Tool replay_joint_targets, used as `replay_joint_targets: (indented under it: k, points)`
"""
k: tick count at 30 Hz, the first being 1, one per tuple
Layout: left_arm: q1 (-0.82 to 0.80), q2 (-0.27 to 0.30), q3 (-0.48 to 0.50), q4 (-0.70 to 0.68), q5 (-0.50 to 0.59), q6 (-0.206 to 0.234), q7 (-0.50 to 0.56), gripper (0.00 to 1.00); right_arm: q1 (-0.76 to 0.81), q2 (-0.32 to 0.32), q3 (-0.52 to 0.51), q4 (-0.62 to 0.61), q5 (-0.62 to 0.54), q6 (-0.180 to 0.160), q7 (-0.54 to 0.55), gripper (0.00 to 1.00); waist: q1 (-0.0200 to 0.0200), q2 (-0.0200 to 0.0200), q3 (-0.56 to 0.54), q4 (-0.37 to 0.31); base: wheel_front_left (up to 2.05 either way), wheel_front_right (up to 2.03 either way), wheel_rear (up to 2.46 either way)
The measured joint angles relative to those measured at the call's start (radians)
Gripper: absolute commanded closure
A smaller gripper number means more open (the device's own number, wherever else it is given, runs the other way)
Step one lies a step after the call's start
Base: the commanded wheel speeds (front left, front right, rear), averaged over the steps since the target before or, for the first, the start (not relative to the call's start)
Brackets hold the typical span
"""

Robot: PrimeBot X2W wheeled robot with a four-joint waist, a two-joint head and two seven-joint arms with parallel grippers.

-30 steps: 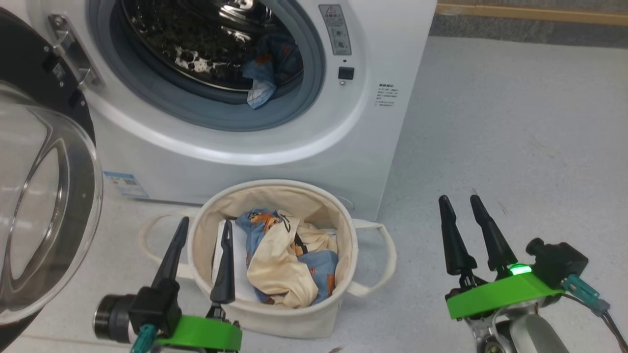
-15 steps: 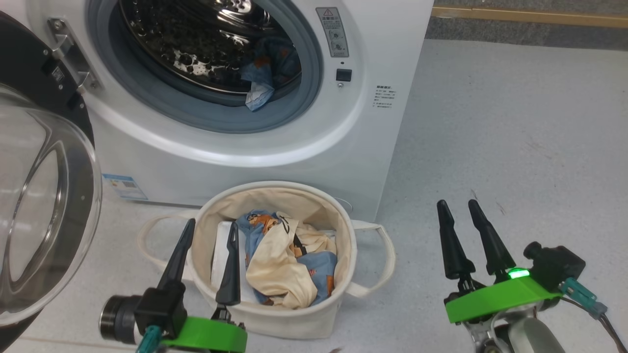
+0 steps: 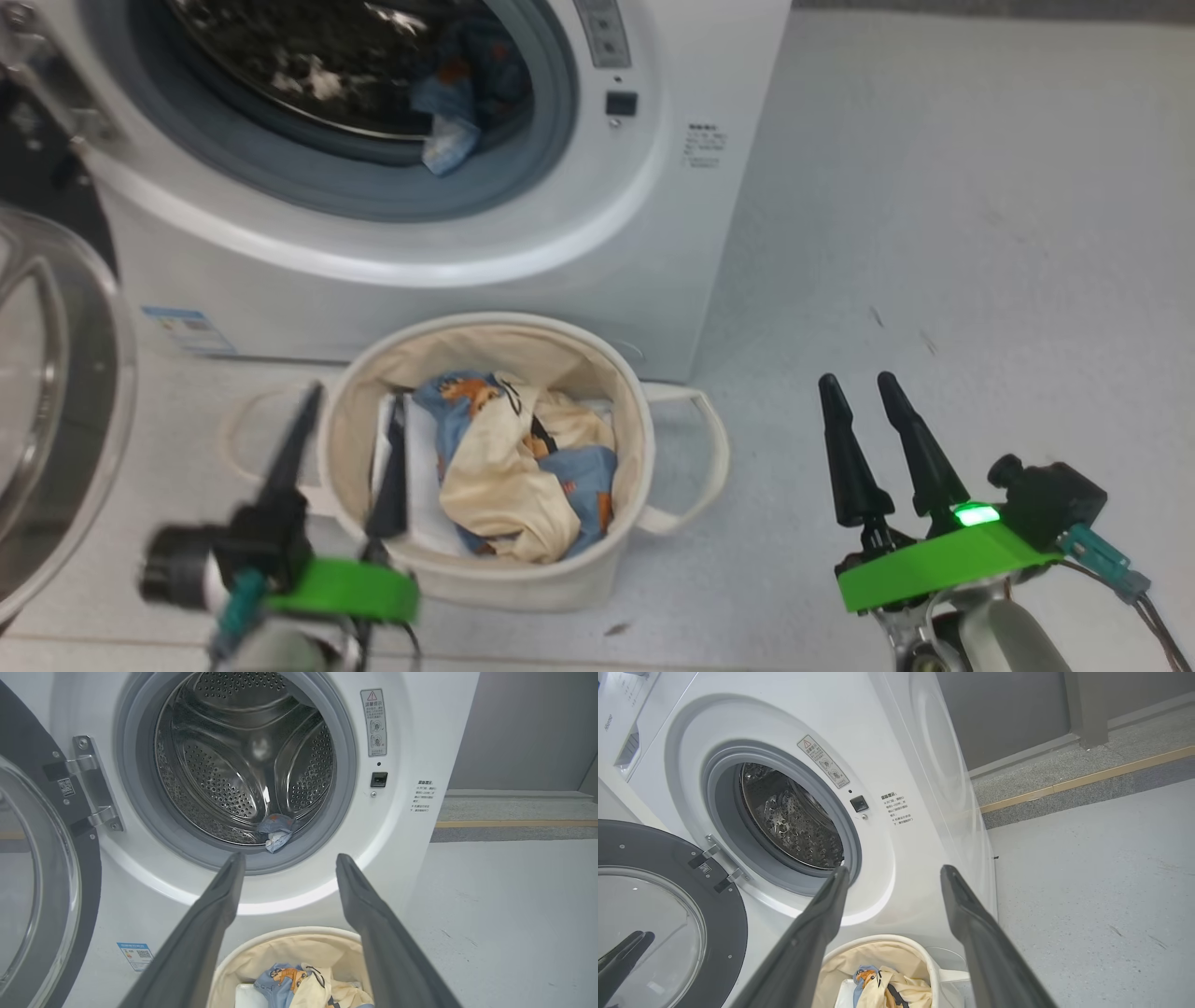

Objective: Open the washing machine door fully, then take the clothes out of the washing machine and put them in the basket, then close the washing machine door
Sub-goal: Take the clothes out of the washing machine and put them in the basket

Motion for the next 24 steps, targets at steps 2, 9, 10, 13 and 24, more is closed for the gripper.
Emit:
replay_joint_targets:
  k: [2,9,10,13,24]
  points:
    - [-0.048,0.026,0.013,0.024,0.013,-0.008,0.000,0.00,-0.003,0.000,0.002,-0.005,0.003,0.000,0.000,0.00,0.0000,0.0000,0.022,-0.012,0.00,0.00,0.00]
    - [-0.268,0.106,0.025,0.096,0.055,-0.051,0.000,0.00,-0.055,0.000,0.004,-0.040,0.016,0.000,0.000,0.00,0.0000,0.0000,0.131,-0.056,0.00,0.00,0.00]
    - [-0.304,0.119,0.025,0.107,0.062,-0.057,0.000,0.00,-0.065,0.000,0.004,-0.046,0.020,0.000,0.000,0.00,0.0000,0.0000,0.149,-0.063,0.00,0.00,0.00]
    - [-0.420,0.148,0.042,0.147,0.064,-0.060,0.000,0.00,-0.094,0.000,0.005,-0.058,0.027,0.000,0.000,0.00,0.0001,0.0000,0.205,-0.085,0.00,0.00,0.00]
    - [-0.831,0.144,0.083,0.419,-0.055,-0.152,0.043,0.00,-0.163,0.000,0.025,-0.080,0.055,0.000,0.000,0.00,0.0002,0.0000,0.374,-0.160,0.00,0.00,0.00]
